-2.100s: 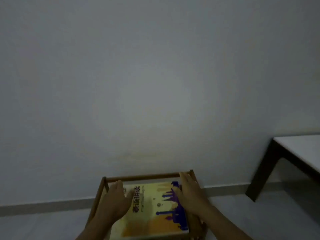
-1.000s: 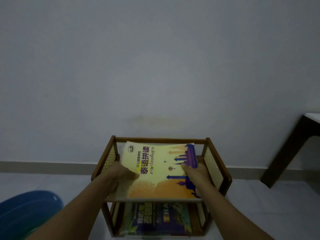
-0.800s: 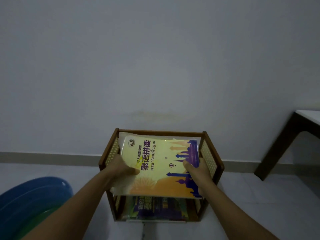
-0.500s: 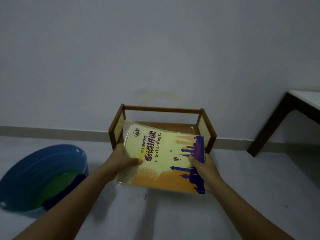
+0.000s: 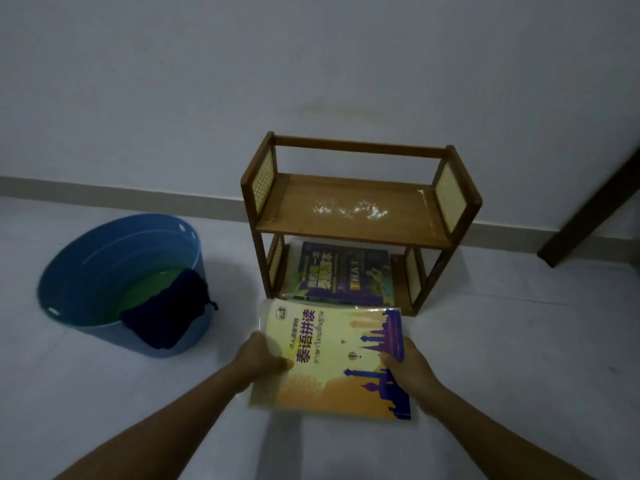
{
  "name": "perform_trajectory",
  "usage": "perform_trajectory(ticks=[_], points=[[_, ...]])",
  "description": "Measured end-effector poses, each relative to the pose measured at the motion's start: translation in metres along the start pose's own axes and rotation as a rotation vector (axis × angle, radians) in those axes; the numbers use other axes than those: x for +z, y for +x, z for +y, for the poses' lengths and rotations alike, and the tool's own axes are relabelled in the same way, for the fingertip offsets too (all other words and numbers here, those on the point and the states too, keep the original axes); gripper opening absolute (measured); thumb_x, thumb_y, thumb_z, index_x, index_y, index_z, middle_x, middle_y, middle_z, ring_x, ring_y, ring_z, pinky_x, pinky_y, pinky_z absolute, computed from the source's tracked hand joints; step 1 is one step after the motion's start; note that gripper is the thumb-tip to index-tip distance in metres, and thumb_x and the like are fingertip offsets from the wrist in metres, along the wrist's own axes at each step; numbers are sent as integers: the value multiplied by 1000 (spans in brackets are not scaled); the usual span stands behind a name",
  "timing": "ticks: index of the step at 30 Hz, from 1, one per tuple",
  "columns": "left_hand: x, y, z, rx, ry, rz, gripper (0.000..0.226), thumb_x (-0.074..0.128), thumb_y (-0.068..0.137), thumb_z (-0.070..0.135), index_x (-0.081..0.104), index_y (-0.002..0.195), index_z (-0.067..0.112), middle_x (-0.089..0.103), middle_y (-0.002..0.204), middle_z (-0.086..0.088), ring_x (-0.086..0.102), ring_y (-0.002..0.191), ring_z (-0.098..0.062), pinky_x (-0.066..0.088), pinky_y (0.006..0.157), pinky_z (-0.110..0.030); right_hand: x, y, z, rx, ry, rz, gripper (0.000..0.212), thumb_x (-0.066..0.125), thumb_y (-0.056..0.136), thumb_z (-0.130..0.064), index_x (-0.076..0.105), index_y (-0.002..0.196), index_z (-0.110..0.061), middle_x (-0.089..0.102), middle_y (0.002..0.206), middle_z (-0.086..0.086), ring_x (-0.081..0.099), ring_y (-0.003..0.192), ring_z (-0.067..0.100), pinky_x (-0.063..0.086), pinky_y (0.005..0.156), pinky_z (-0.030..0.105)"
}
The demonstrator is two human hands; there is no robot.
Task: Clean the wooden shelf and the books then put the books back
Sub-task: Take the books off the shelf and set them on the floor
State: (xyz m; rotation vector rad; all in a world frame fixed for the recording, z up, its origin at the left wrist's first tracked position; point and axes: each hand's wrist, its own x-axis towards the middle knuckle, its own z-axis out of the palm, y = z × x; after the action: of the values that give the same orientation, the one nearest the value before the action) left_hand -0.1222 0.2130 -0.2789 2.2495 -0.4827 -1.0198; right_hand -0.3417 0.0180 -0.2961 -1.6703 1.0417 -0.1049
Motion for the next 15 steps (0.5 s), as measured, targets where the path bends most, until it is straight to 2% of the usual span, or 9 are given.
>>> perform_trajectory(ticks=[2, 4, 8, 10, 12, 14, 15], points=[[14, 18, -25, -49, 28, -15, 48, 81, 71, 21, 53, 107, 6, 64, 97, -3, 65, 87, -17, 58, 71, -29, 11, 10, 15, 50, -58, -25, 29, 55, 95, -14, 51, 123, -14, 65, 109, 6, 64, 93, 18, 55, 78, 34], [25, 35, -45, -91, 51, -49, 55, 83, 67, 25, 54, 109, 6, 65, 97, -3, 66, 86, -16, 59, 74, -31, 19, 19, 27, 116, -91, -36, 30, 54, 95, -13, 48, 125, -15, 63, 110, 5, 62, 90, 14, 50, 65, 22], [42, 58, -71, -143, 121, -65, 81, 86, 49, 41, 53, 113, 6, 65, 98, -2, 65, 86, -15, 59, 68, -26, 29, 30, 48, 154, -194, -26, 30, 56, 95, -15, 43, 121, -18, 59, 109, 4, 61, 92, 17, 42, 57, 13], [45, 67, -77, -147, 176, -65, 90, 86, 43, 47, 50, 114, 6, 63, 100, -2, 65, 88, -16, 59, 67, -26, 31, 33, 56, 144, -257, -11, 31, 58, 94, -17, 43, 121, -18, 59, 112, 6, 61, 91, 17, 44, 58, 12], [41, 68, -69, -125, 326, -82, 90, 81, 47, 57, 51, 115, 7, 63, 103, -2, 64, 91, -16, 59, 75, -30, 30, 37, 63, 122, -318, -8, 35, 64, 89, -23, 50, 119, -12, 59, 113, 14, 63, 87, 15, 54, 65, 20], [31, 67, -53, -117, 599, -165, 71, 70, 69, 60, 53, 116, 10, 62, 110, -2, 62, 100, -17, 53, 90, -33, 26, 42, 62, 97, -442, -11, 44, 66, 85, -31, 51, 122, -12, 54, 116, 15, 58, 95, 18, 53, 80, 28], [25, 72, -45, -117, 692, -169, 58, 63, 80, 56, 55, 116, 12, 62, 111, -2, 61, 102, -17, 51, 93, -32, 22, 46, 55, 69, -498, 3, 48, 65, 87, -33, 48, 127, -12, 50, 120, 14, 53, 103, 21, 49, 84, 27]])
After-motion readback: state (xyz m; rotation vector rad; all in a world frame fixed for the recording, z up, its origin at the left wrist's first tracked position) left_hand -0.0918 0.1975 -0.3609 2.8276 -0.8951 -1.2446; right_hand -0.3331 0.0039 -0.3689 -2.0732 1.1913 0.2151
